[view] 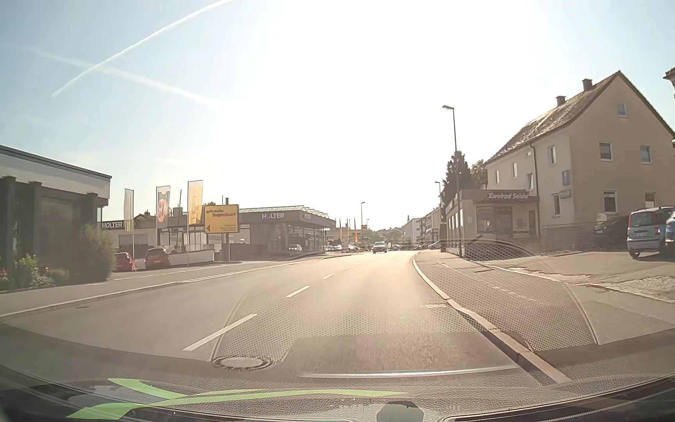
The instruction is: Follow the waypoints while adhering to traffic rules and regulations
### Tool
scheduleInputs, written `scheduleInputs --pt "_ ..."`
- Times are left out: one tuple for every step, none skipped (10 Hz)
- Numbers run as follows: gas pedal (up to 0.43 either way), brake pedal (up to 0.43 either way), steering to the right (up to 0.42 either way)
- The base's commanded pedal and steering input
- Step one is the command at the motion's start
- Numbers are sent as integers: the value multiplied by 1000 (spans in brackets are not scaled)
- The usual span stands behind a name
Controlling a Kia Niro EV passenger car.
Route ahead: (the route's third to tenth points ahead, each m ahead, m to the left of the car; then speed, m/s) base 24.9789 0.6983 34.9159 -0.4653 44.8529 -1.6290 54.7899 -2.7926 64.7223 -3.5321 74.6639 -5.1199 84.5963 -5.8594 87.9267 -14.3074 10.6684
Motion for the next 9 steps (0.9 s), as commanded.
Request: scheduleInputs --pt "87 0 15" --pt "87 0 15" --pt "87 0 15" --pt "87 0 14" --pt "98 0 12" --pt "98 0 11" --pt "98 0 10" --pt "98 0 10" --pt "98 0 10"
